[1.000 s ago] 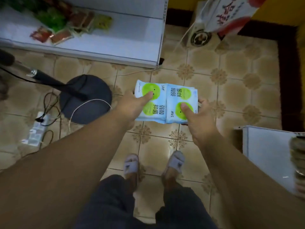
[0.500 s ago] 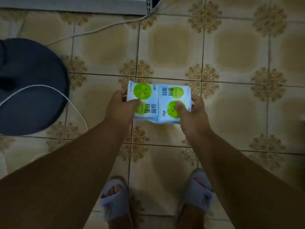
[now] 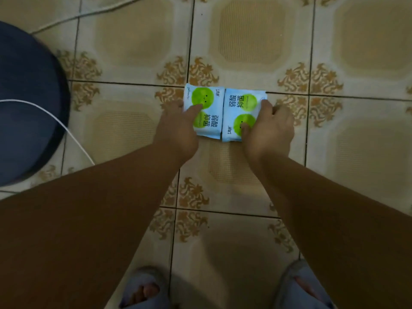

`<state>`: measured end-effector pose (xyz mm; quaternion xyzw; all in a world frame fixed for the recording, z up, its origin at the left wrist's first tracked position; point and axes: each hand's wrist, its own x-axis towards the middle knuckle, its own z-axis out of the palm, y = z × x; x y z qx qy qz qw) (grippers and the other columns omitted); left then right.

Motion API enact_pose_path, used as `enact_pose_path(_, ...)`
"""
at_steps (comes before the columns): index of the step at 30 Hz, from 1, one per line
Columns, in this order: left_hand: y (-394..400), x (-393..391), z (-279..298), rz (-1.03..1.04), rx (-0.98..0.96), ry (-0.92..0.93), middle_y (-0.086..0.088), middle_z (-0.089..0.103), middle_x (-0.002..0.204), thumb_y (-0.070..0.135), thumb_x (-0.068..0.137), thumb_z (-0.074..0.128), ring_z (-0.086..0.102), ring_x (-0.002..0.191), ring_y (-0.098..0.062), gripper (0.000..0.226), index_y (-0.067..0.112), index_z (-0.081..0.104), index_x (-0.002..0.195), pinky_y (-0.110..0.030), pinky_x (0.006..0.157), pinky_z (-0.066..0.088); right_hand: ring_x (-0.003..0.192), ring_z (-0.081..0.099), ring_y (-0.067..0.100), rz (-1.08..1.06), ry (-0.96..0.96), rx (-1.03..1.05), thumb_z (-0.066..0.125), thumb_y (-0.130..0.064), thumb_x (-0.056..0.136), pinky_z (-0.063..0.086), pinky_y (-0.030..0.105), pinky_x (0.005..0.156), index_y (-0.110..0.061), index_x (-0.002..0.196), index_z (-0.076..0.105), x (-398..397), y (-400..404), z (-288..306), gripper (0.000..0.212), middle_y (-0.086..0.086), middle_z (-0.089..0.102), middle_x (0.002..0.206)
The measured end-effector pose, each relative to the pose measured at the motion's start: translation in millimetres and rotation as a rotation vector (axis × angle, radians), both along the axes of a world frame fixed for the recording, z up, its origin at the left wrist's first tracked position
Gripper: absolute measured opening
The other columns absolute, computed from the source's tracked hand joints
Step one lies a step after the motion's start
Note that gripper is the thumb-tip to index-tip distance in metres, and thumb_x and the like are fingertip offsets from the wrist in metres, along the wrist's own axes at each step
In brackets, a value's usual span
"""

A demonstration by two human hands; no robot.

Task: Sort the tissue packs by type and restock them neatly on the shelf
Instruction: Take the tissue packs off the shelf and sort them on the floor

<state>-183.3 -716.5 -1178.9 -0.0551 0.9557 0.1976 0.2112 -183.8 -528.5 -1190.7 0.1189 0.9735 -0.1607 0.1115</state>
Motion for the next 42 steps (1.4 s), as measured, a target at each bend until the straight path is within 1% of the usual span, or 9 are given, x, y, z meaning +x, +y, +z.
enact_pose_path(3, 8.8, 2.9, 6.6, -0.196, -0.256, -0.012, -0.009, 0.021, 0.154, 0.022, 0.085, 0.061, 0.026, 0.136, -0.033, 0.076, 0.030, 0.028, 0.153, -0.040, 0.105, 0.032, 0.105, 0.049, 0.039, 0.293, 0.089, 0.057, 0.062, -0.026, 0.086, 0.042, 0.045, 0.085, -0.013, 0.124, 0.055, 10.9, -6.7, -1.7, 0.041, 0.016, 0.052, 0.118)
enact_pose_path(6, 15.2, -7.1, 19.3, -0.231, -0.286, -0.201, -0.008, 0.020, 0.154, 0.024, 0.091, 0.055, 0.028, 0.136, -0.031, 0.076, 0.026, 0.017, 0.157, -0.040, 0.106, 0.034, 0.112, 0.044, 0.035, 0.395, -0.090, 0.120, 0.052, -0.027, 0.092, 0.038, 0.042, 0.089, -0.016, 0.133, 0.048, 7.2, -8.9, 10.1, 0.042, 0.013, 0.046, 0.129)
enact_pose_path(8, 20.4, -9.1, 41.2, -0.273, -0.327, -0.229, -0.011, 0.023, 0.154, 0.025, 0.091, 0.053, 0.029, 0.136, -0.032, 0.072, 0.021, 0.020, 0.155, -0.043, 0.105, 0.035, 0.118, 0.041, 0.035, 0.390, -0.162, 0.143, 0.051, -0.026, 0.092, 0.036, 0.042, 0.094, -0.017, 0.133, 0.046, 0.6, -9.8, 34.5, 0.042, 0.013, 0.042, 0.133)
enact_pose_path(11, 35.6, 5.0, 98.1, -0.311, -0.320, -0.102, -0.012, 0.040, 0.137, 0.018, 0.087, 0.052, 0.041, 0.123, -0.033, 0.058, 0.016, 0.037, 0.143, -0.044, 0.095, 0.039, 0.124, 0.038, 0.035, 0.330, -0.156, 0.117, 0.053, -0.019, 0.087, 0.034, 0.043, 0.098, -0.014, 0.134, 0.043, 4.0, -12.7, 97.8, 0.048, 0.014, 0.039, 0.137)
enact_pose_path(15, 57.1, 31.7, 208.3, -0.315, -0.289, -0.002, -0.011, 0.045, 0.131, 0.014, 0.084, 0.051, 0.044, 0.118, -0.033, 0.055, 0.017, 0.042, 0.138, -0.042, 0.089, 0.039, 0.127, 0.037, 0.033, 0.284, -0.081, 0.091, 0.053, -0.015, 0.087, 0.032, 0.042, 0.099, -0.017, 0.136, 0.043, 25.2, -7.4, 214.0, 0.050, 0.011, 0.037, 0.141)
enact_pose_path(21, 78.9, 62.2, 438.5, -0.333, -0.224, 0.096, -0.009, 0.046, 0.128, 0.012, 0.082, 0.052, 0.044, 0.116, -0.033, 0.052, 0.019, 0.045, 0.133, -0.040, 0.088, 0.035, 0.127, 0.038, 0.031, 0.240, 0.002, 0.111, 0.058, -0.018, 0.088, 0.034, 0.042, 0.096, -0.022, 0.137, 0.043, 65.8, 25.3, 442.7, 0.052, 0.009, 0.038, 0.142)
enact_pose_path(29, 119.9, 120.0, 731.4, -0.574, -0.096, 0.359, -0.005, 0.050, 0.128, 0.017, 0.088, 0.047, 0.046, 0.115, -0.031, 0.043, 0.025, 0.049, 0.130, -0.042, 0.089, 0.039, 0.128, 0.038, 0.029, -0.080, 0.112, 0.187, 0.053, -0.030, 0.092, 0.036, 0.046, 0.098, -0.031, 0.140, 0.039, 173.5, 65.9, 728.3, 0.051, 0.007, 0.040, 0.143)
enact_pose_path(35, 175.2, 163.1, 874.9, -0.813, 0.040, 0.678, -0.001, 0.050, 0.127, 0.023, 0.090, 0.050, 0.049, 0.112, -0.029, 0.039, 0.027, 0.050, 0.129, -0.042, 0.087, 0.040, 0.137, 0.031, 0.027, -0.397, 0.283, 0.230, 0.050, -0.036, 0.095, 0.035, 0.051, 0.103, -0.037, 0.147, 0.031, 262.8, 98.3, 860.8, 0.055, 0.002, 0.029, 0.155)
enact_pose_path(42, 267.3, 242.4, 967.1, -1.004, 0.207, 0.916, 0.001, 0.053, 0.126, 0.024, 0.084, 0.055, 0.054, 0.103, -0.026, 0.043, 0.028, 0.053, 0.127, -0.037, 0.073, 0.041, 0.135, 0.033, 0.027, -0.656, 0.494, 0.273, 0.054, -0.039, 0.093, 0.036, 0.048, 0.102, -0.036, 0.150, 0.027, 354.2, 175.1, 974.2, 0.063, 0.001, 0.028, 0.156)
